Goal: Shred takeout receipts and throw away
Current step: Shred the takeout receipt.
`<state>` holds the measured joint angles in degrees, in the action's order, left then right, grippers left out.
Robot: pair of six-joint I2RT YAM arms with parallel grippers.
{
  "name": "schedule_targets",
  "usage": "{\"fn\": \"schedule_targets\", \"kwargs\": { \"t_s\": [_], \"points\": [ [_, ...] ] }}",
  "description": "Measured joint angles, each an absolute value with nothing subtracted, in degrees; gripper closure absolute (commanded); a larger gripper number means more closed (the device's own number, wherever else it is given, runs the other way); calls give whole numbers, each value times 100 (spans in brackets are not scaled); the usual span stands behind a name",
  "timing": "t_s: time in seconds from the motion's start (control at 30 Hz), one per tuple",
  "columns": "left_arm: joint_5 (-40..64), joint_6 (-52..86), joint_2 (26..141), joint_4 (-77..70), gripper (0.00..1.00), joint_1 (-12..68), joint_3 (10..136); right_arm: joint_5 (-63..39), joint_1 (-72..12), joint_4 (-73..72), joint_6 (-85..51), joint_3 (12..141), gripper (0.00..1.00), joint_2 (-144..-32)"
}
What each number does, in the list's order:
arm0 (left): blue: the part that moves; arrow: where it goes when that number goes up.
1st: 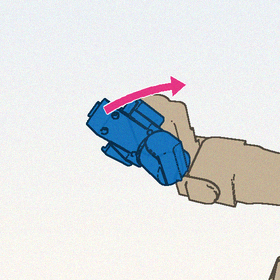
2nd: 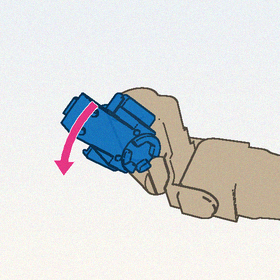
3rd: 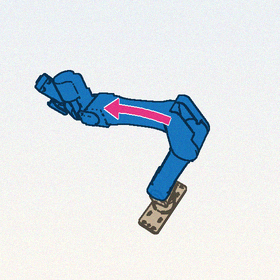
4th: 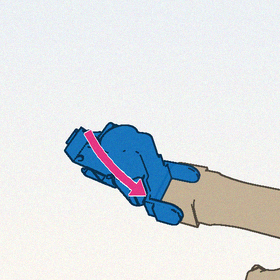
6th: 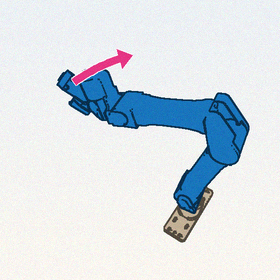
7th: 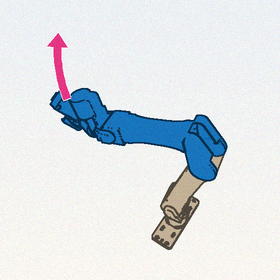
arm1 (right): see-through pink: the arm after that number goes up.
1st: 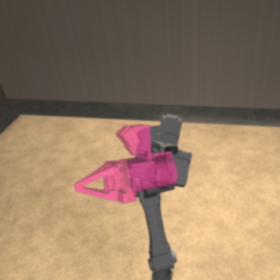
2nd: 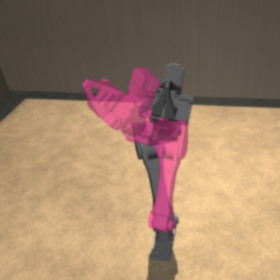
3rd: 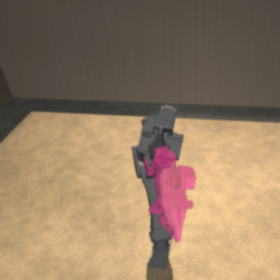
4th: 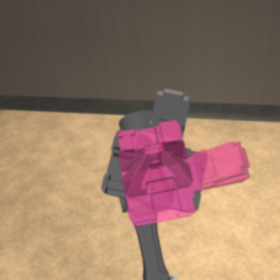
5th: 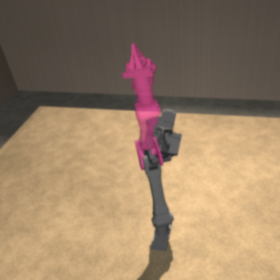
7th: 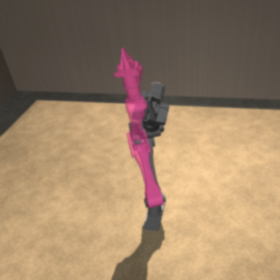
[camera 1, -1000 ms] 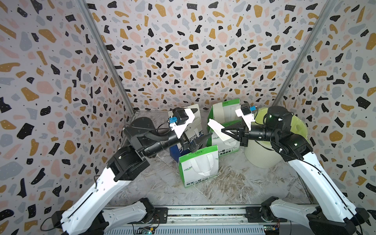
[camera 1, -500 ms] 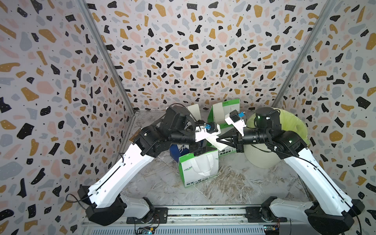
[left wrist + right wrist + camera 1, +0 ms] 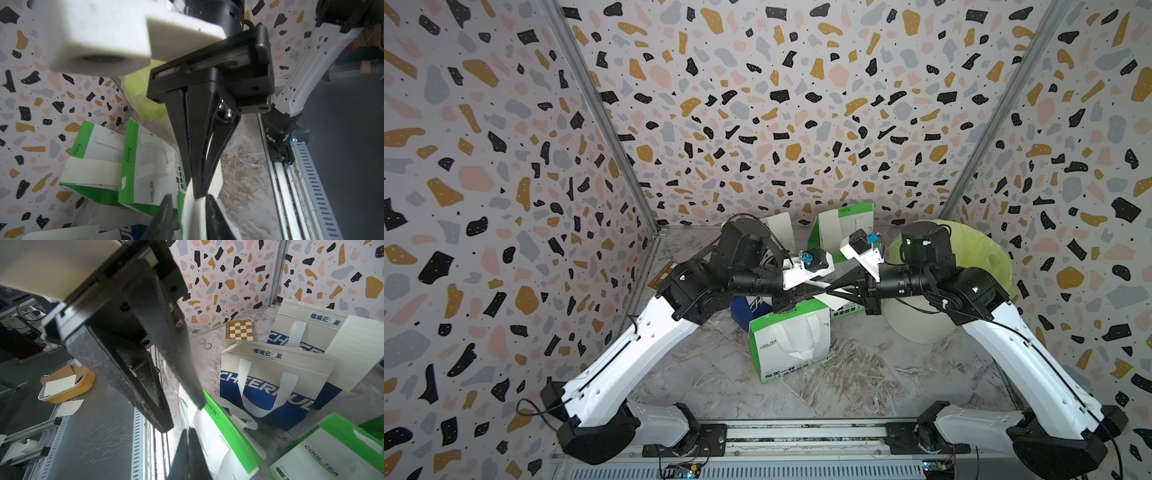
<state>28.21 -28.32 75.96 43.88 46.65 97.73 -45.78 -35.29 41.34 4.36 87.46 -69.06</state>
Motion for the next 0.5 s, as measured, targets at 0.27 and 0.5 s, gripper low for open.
{"fn": "schedule_targets", "kwargs": {
  "t_s": [0.27, 0.5],
  "points": [
    [3011, -2764, 7596, 4383, 93, 4665, 9771, -4536, -3546, 4136, 436, 8757, 100, -6908],
    [3111, -2644, 7596, 4316, 100, 4652, 9684, -4386, -3607, 4178, 386, 8847, 68, -6958]
  ]
}}
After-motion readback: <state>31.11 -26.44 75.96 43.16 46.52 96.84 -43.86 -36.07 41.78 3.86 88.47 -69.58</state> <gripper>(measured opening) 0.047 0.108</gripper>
